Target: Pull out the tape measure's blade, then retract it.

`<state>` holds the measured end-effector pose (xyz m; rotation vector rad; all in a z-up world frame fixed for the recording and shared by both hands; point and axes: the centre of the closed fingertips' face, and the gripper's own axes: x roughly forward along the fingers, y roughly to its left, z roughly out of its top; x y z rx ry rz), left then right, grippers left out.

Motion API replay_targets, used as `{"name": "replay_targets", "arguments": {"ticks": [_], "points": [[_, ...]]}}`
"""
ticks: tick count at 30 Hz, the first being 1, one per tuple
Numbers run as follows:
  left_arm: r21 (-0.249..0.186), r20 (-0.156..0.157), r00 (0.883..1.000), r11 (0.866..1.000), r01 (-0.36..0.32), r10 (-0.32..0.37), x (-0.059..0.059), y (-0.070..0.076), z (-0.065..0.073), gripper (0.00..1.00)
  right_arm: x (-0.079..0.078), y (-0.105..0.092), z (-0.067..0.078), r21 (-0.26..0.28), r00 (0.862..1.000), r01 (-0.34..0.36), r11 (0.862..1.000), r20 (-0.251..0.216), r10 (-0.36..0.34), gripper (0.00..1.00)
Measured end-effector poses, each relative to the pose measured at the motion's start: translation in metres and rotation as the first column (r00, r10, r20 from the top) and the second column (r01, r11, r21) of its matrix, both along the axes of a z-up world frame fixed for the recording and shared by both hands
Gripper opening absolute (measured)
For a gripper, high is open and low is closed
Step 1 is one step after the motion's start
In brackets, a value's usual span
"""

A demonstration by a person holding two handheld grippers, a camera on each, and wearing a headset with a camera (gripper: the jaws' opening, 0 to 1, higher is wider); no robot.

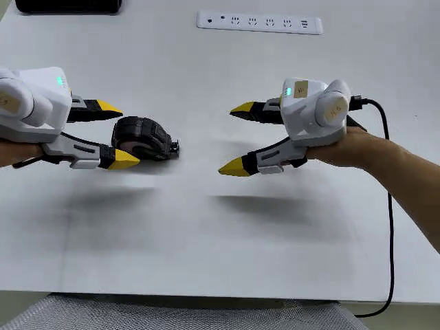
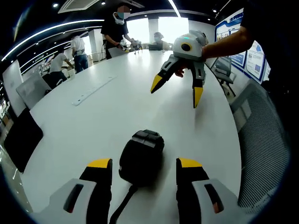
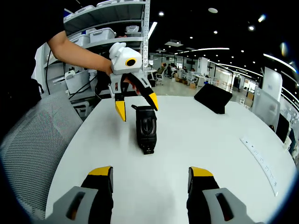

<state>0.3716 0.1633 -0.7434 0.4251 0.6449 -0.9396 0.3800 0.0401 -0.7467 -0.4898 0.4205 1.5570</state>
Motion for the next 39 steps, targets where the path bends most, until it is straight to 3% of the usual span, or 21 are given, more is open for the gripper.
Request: {"name": "replay_targets", "arguments": {"ticks": [11,16,20,26,39], "points": [[0.074,-0.02,0.995,0.992,0.103,-0.101,0.005,-0.006,-0.009,0.43,-0.001,0.025,-0.008,-0.018,0.996,-0.086,0.996,0.02,0.086,0.51],[0.108,-0.027,0.99,0.984,0.141,-0.139,0.009,-0.005,-0.012,0.44,-0.001,0.036,-0.012,-0.03,0.992,-0.121,0.992,0.023,0.122,0.42],[0.133,-0.043,0.985,0.976,0.173,-0.169,0.009,-0.002,-0.016,0.39,-0.001,0.045,-0.017,-0.047,0.989,-0.143,0.989,0.025,0.145,0.37],[0.15,-0.066,0.979,0.968,0.201,-0.193,0.005,-0.001,-0.022,0.34,-0.005,0.054,-0.027,-0.082,0.982,-0.185,0.979,0.026,0.188,0.32],[0.156,-0.072,0.972,0.96,0.233,-0.224,0.005,0.0,-0.027,0.29,-0.01,0.073,-0.046,-0.155,0.965,-0.25,0.956,0.034,0.258,0.19]]}}
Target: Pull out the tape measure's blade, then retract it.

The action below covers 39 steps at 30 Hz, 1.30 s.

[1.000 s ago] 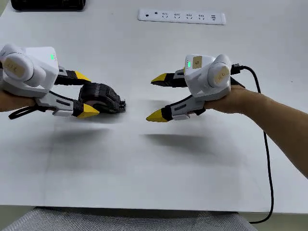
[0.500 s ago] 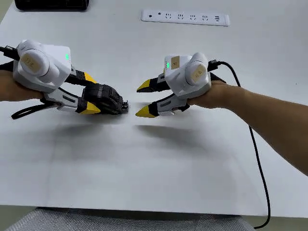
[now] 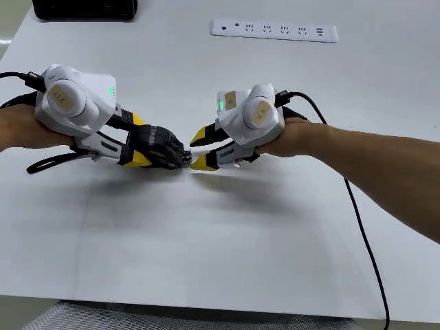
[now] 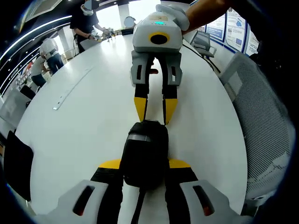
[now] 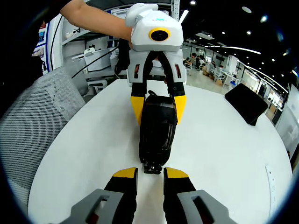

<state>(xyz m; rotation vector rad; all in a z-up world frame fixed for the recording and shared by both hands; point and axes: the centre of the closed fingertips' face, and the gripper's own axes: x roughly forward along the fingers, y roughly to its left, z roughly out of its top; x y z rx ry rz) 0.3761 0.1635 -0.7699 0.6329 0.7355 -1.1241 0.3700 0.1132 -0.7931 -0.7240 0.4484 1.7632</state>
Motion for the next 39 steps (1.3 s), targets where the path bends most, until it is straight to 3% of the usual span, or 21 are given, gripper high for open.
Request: {"name": "replay_targets", "arguments": {"ticks": [11,20,39], "points": [[-0.003,-0.024,1.0,1.0,-0.007,0.007,-0.001,0.0,-0.001,0.28,0.002,0.006,-0.011,-0.019,1.0,0.018,1.0,0.012,-0.017,0.13],[-0.002,-0.028,1.0,1.0,-0.011,0.011,0.0,0.001,-0.001,0.28,0.004,0.006,-0.011,-0.007,0.997,0.071,0.997,-0.025,-0.071,0.11],[0.0,-0.036,0.999,1.0,-0.011,0.011,0.001,0.001,-0.001,0.27,0.003,0.003,-0.008,-0.023,0.998,0.054,0.998,-0.009,-0.054,0.08]]}}
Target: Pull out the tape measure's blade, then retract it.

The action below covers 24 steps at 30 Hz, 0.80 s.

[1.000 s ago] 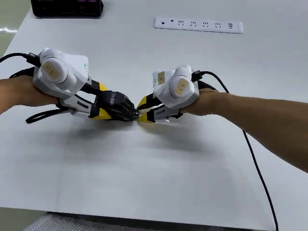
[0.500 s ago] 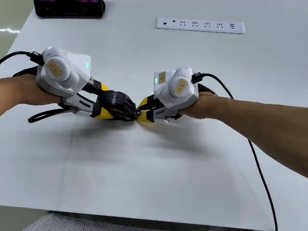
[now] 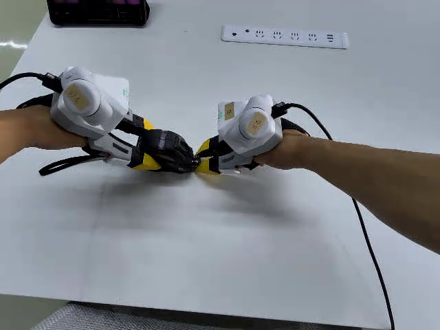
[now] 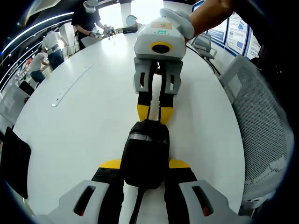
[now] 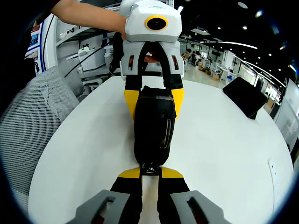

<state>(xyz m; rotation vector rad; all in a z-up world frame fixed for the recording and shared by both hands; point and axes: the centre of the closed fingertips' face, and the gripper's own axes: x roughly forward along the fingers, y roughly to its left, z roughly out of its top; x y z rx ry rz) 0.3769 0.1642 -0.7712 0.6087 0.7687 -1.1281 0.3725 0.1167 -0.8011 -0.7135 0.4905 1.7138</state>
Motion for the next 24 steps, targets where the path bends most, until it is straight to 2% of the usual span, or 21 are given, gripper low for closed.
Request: {"name": "replay_targets", "arguments": {"ticks": [24], "points": [[0.001,-0.005,1.0,1.0,-0.009,0.009,0.0,0.0,0.0,0.27,0.004,-0.022,-0.001,-0.019,1.0,0.0,1.0,-0.001,0.0,0.08]]}}
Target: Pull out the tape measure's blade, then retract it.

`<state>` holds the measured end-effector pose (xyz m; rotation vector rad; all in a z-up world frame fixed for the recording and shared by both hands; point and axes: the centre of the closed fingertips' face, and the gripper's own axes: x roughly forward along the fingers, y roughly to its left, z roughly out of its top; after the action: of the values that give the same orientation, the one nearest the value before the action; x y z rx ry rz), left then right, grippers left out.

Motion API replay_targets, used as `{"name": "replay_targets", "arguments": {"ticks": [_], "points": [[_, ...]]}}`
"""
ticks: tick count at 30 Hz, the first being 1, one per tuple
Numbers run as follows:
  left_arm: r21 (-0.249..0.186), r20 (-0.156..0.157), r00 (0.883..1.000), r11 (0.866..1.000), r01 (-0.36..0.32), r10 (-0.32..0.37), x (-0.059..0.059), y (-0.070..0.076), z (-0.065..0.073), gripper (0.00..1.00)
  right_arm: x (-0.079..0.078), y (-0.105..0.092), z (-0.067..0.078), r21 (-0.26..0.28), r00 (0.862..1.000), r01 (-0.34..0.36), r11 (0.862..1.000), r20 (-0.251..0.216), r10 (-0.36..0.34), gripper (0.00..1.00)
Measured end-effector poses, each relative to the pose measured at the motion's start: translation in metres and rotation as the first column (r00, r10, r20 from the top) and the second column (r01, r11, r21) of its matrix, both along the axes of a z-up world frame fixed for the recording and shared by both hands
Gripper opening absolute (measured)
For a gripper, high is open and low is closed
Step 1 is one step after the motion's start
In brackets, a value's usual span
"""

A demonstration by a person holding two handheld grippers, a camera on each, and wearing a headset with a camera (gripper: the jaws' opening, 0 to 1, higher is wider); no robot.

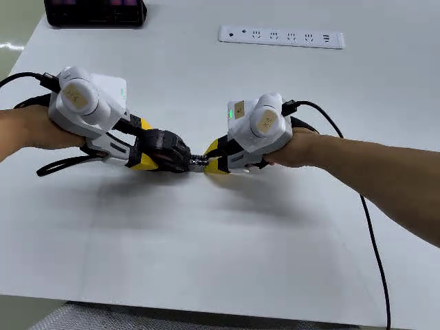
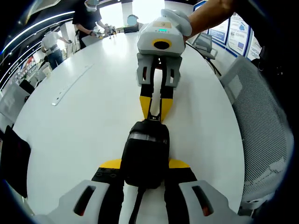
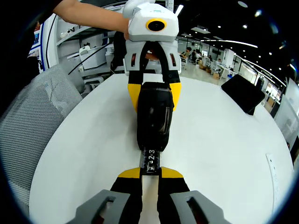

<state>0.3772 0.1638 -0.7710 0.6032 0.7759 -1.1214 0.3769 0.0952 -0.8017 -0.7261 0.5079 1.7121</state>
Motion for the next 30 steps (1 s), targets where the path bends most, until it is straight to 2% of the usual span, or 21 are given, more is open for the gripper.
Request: {"name": "replay_targets", "arguments": {"ticks": [30], "points": [[0.006,-0.002,1.0,1.0,-0.011,0.011,0.0,-0.003,-0.001,0.27,0.005,-0.047,0.0,-0.024,1.0,0.025,0.999,0.002,-0.025,0.08]]}}
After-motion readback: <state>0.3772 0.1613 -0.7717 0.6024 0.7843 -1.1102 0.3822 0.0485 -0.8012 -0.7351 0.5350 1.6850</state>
